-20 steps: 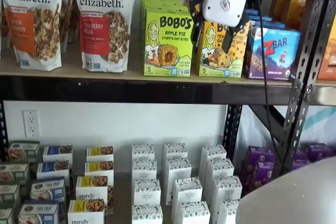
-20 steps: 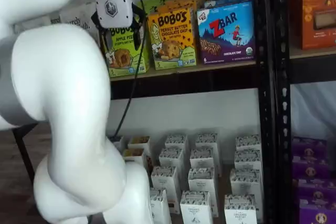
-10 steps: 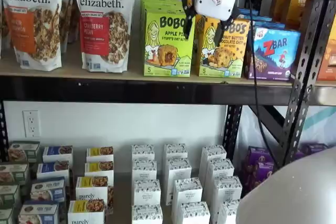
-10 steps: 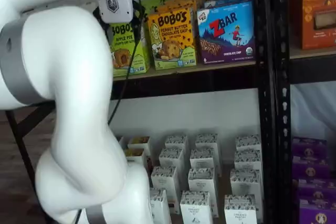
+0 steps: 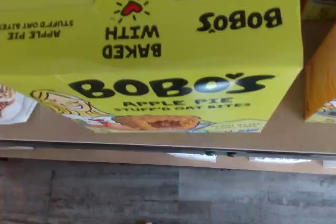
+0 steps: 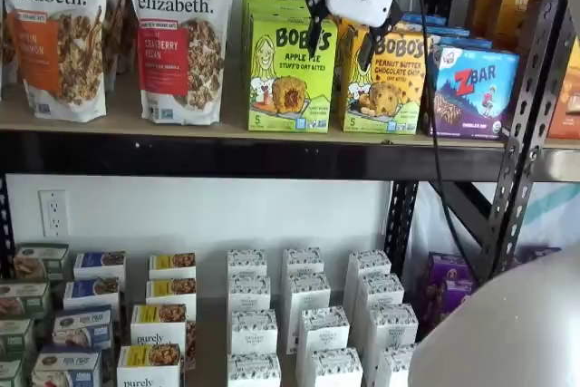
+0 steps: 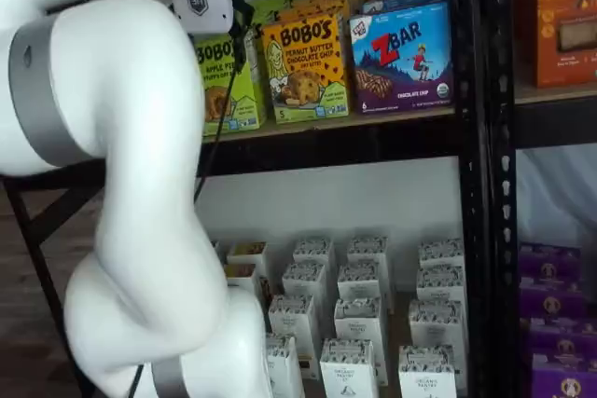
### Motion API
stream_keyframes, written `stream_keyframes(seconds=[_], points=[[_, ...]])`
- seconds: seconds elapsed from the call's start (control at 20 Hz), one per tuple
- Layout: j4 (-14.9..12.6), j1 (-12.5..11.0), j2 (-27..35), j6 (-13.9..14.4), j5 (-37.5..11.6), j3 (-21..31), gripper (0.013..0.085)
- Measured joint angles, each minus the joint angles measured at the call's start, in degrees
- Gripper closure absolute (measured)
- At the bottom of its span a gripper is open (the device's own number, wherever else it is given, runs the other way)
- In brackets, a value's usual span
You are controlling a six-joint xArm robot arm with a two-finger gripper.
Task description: Pick the green box on the top shelf, the fourth from the left
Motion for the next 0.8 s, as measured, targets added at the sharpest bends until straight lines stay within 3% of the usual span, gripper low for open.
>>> stream_keyframes(seconds=[0.45, 0.65, 0.8], points=[[-3.50, 2.35, 2.27, 2.57, 1.54, -2.49, 0.0130], [-0.90, 1.67, 1.91, 1.69, -0.16, -1.85, 0.0130], [-1.22, 1.98, 1.85, 1.88, -0.98, -1.71, 0.0130]])
